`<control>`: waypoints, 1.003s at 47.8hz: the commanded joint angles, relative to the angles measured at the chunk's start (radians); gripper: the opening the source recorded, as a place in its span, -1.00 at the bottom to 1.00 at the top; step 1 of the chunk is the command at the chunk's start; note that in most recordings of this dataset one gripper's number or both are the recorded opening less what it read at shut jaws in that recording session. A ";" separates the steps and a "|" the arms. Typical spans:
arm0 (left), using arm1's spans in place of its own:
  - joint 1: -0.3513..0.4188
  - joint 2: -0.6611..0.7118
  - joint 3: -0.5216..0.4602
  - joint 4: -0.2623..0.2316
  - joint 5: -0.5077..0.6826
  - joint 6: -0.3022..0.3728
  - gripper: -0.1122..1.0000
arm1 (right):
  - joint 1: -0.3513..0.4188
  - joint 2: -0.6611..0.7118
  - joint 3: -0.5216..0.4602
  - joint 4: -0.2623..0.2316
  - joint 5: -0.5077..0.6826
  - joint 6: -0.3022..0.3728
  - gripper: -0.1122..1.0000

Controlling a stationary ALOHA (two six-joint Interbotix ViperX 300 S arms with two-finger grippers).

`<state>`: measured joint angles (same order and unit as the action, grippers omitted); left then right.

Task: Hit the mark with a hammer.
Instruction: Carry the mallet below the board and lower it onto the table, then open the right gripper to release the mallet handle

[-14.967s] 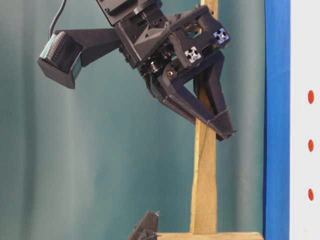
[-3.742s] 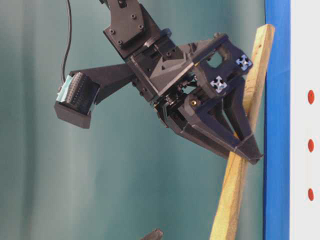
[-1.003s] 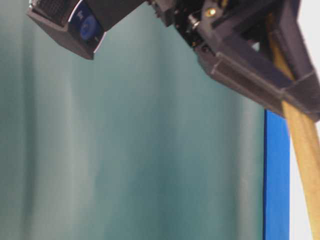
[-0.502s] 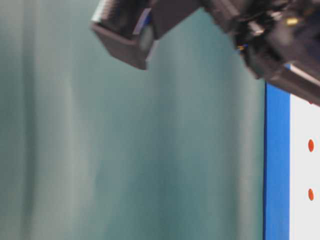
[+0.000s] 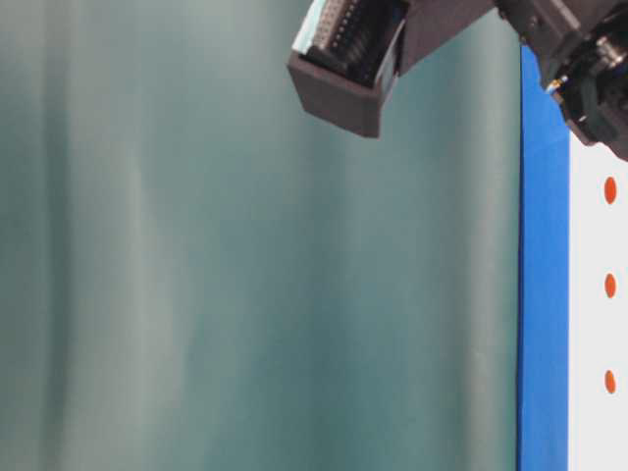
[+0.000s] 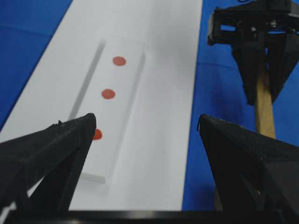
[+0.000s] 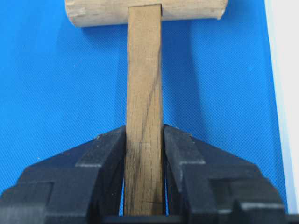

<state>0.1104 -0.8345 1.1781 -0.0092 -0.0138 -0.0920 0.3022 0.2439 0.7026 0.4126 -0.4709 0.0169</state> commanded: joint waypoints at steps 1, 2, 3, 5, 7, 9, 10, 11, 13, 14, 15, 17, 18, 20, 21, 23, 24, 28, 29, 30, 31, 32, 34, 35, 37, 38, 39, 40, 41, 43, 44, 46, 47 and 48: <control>0.011 0.003 -0.011 -0.002 -0.008 0.002 0.78 | 0.008 -0.015 -0.020 0.006 -0.011 -0.003 -0.64; 0.011 0.003 -0.011 -0.002 -0.008 0.003 0.78 | 0.009 -0.015 -0.018 0.006 -0.008 -0.003 -0.64; 0.011 0.003 -0.011 -0.002 -0.008 0.003 0.78 | 0.012 -0.015 -0.018 0.006 -0.008 -0.003 -0.64; 0.011 0.003 -0.011 -0.002 -0.008 0.002 0.78 | 0.018 -0.017 -0.017 0.005 -0.006 -0.003 -0.64; 0.011 0.003 -0.011 -0.002 -0.008 0.003 0.78 | 0.023 -0.017 -0.014 0.005 -0.005 -0.003 -0.64; 0.011 0.002 -0.011 -0.002 -0.008 0.002 0.78 | 0.031 -0.015 -0.011 0.006 -0.002 -0.003 -0.64; 0.011 0.003 -0.011 -0.002 -0.008 0.002 0.78 | 0.031 -0.017 -0.009 0.006 0.002 -0.003 -0.64; 0.011 0.003 -0.011 -0.002 -0.008 0.003 0.78 | 0.034 -0.015 -0.009 0.006 0.003 -0.003 -0.64; 0.011 0.002 -0.011 -0.002 -0.008 0.003 0.78 | 0.037 -0.015 -0.009 0.006 0.008 -0.003 -0.64; 0.011 0.003 -0.011 -0.002 -0.008 0.003 0.78 | 0.038 -0.015 -0.008 0.006 0.011 -0.003 -0.64; 0.011 0.003 -0.011 -0.002 -0.006 0.003 0.78 | 0.038 -0.015 -0.009 0.006 0.014 -0.003 -0.64; 0.011 0.003 -0.011 -0.002 -0.008 0.003 0.78 | 0.040 -0.015 -0.008 0.006 0.021 -0.003 -0.64; 0.011 0.003 -0.011 -0.002 -0.008 0.003 0.78 | 0.040 -0.015 -0.008 0.006 0.025 -0.003 -0.64; 0.011 0.003 -0.011 -0.002 -0.008 0.003 0.78 | 0.040 -0.015 -0.008 0.006 0.029 -0.003 -0.64; 0.011 0.003 -0.011 -0.002 -0.008 0.003 0.78 | 0.040 -0.015 -0.008 0.006 0.031 -0.003 -0.64; 0.011 0.003 -0.011 -0.002 -0.008 0.003 0.78 | 0.040 -0.017 -0.006 0.006 0.034 -0.003 -0.64; 0.011 0.003 -0.011 -0.002 -0.008 0.003 0.78 | 0.040 -0.017 -0.008 0.006 0.032 -0.003 -0.64; 0.011 0.003 -0.011 -0.002 -0.008 0.000 0.78 | 0.040 -0.015 -0.008 0.008 0.032 -0.003 -0.64; 0.011 0.003 -0.011 -0.002 -0.008 0.000 0.78 | 0.040 -0.015 -0.006 0.009 0.032 -0.003 -0.64; 0.011 0.003 -0.011 -0.002 -0.008 0.000 0.78 | 0.038 -0.015 -0.006 0.011 0.032 -0.003 -0.64; 0.011 0.003 -0.011 -0.002 -0.008 0.000 0.78 | 0.040 -0.015 -0.008 0.011 0.032 -0.003 -0.64; 0.011 0.003 -0.011 -0.002 -0.008 0.000 0.78 | 0.040 -0.015 -0.006 0.014 0.034 -0.003 -0.64; 0.011 0.003 -0.011 -0.002 -0.008 -0.002 0.78 | 0.040 -0.015 -0.006 0.020 0.032 -0.003 -0.64; 0.011 0.003 -0.011 -0.002 -0.008 -0.002 0.78 | 0.040 -0.015 -0.005 0.023 0.032 -0.003 -0.64; 0.011 0.003 -0.011 -0.002 -0.008 -0.003 0.78 | 0.040 -0.015 -0.002 0.031 0.031 -0.003 -0.64; 0.011 0.003 -0.011 -0.002 -0.008 -0.005 0.78 | 0.040 -0.015 0.000 0.034 0.031 -0.003 -0.64; 0.011 0.003 -0.011 -0.002 -0.008 -0.005 0.78 | 0.040 -0.015 0.003 0.037 0.029 -0.003 -0.63; 0.011 0.003 -0.011 -0.002 -0.008 -0.005 0.78 | 0.038 -0.015 0.003 0.040 0.028 -0.003 -0.63; 0.011 0.003 -0.011 -0.002 -0.006 -0.006 0.78 | 0.040 -0.015 0.005 0.043 0.028 -0.003 -0.63; 0.011 0.003 -0.011 -0.002 -0.008 -0.006 0.78 | 0.038 -0.015 0.009 0.051 0.028 -0.003 -0.63; 0.011 0.003 -0.011 -0.002 -0.008 -0.006 0.78 | 0.038 -0.015 0.011 0.055 0.026 -0.003 -0.62; 0.011 0.003 -0.011 -0.002 -0.008 -0.008 0.78 | 0.034 -0.015 0.012 0.060 0.025 -0.003 -0.57; 0.011 0.003 -0.011 -0.003 -0.008 -0.008 0.78 | 0.034 -0.015 0.014 0.061 0.025 -0.003 -0.52; 0.011 0.003 -0.011 -0.003 -0.008 -0.008 0.78 | 0.032 -0.015 0.014 0.063 0.025 -0.003 -0.45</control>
<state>0.1181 -0.8345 1.1766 -0.0092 -0.0138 -0.0982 0.3390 0.2439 0.7210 0.4663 -0.4357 0.0138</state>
